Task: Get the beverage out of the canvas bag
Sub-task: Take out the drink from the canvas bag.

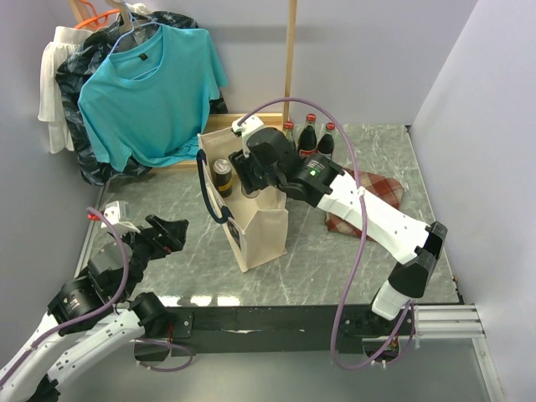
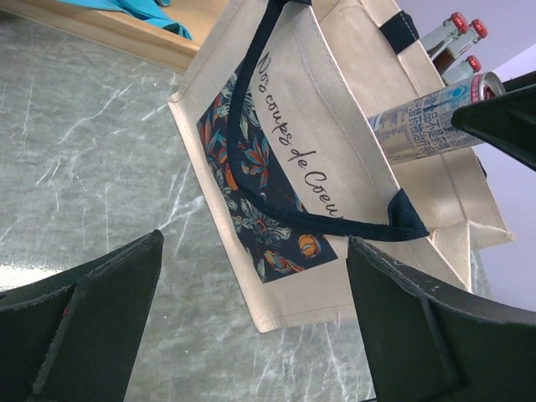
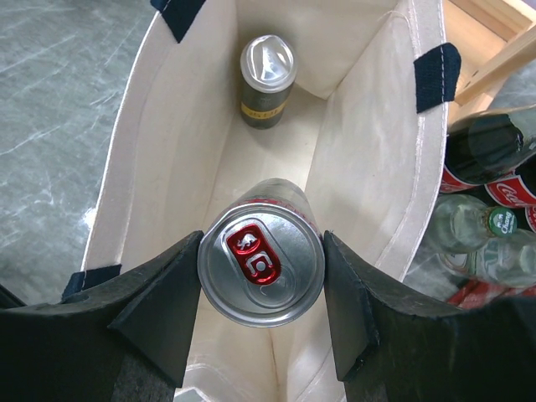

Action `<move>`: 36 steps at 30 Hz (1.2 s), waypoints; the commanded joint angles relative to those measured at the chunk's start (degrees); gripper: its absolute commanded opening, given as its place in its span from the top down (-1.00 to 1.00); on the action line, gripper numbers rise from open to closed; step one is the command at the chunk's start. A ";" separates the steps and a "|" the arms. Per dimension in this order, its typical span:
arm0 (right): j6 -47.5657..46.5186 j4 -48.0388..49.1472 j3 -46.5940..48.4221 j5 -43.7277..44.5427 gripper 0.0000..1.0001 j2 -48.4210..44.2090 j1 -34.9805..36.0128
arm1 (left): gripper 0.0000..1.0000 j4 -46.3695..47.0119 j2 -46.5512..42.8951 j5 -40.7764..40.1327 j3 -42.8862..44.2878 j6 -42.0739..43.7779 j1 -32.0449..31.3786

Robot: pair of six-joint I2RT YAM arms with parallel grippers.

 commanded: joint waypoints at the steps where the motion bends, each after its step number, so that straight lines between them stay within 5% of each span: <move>1: -0.86 4.69 3.57 2.27 1.00 -5.03 0.85 | -0.93 0.27 -1.20 -0.19 0.04 -0.44 -0.22; 36: -3.15 3.90 0.94 15.44 1.00 -18.03 3.13 | -0.93 0.63 -0.14 0.95 -0.04 0.00 -0.22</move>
